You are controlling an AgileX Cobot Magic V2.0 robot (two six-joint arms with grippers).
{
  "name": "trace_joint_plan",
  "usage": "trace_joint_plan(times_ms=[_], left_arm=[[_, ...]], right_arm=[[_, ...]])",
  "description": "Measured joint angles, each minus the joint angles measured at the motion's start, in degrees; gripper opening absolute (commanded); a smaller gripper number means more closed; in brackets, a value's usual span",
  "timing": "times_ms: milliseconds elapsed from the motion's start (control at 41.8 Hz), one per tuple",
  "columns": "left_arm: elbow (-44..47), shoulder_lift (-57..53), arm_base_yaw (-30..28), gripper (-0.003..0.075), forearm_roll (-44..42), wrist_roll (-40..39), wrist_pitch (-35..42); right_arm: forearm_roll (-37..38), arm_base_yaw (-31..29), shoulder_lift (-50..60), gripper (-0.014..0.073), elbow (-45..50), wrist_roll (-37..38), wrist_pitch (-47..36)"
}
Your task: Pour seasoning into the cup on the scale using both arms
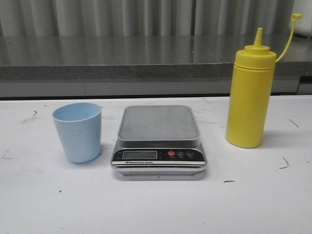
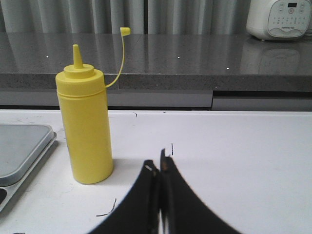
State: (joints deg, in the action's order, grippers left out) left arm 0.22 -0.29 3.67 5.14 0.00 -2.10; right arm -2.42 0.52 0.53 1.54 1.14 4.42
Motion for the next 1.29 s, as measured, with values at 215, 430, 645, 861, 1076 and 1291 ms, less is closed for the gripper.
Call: trace_joint_plan(times_ms=[215,430,645,861,1076,1291], left_arm=[[0.00,0.00,0.00,-0.0020,0.00,0.00,0.00],[0.00,0.00,0.00,-0.0020,0.00,0.00,0.00],[0.00,0.00,0.00,-0.0020,0.00,0.00,0.92],[0.00,0.00,0.00,-0.0020,0.24,0.00,3.25],[-4.96,0.00,0.00,-0.0020,1.55,0.00,0.63],[-21.78,1.91,0.00,-0.0020,0.19,0.00,-13.13]], right_arm=[[0.00,0.00,0.00,-0.0069,0.00,0.00,0.00],[0.00,0.00,0.00,-0.0069,0.00,0.00,0.00],[0.00,0.00,0.00,-0.0069,0.00,0.00,0.00],[0.00,0.00,0.00,-0.0069,0.00,0.00,-0.13],[0.11,0.00,0.00,-0.0069,-6.33,0.00,5.17],[0.42,0.00,-1.78,-0.0069,-21.67,-0.38,16.01]])
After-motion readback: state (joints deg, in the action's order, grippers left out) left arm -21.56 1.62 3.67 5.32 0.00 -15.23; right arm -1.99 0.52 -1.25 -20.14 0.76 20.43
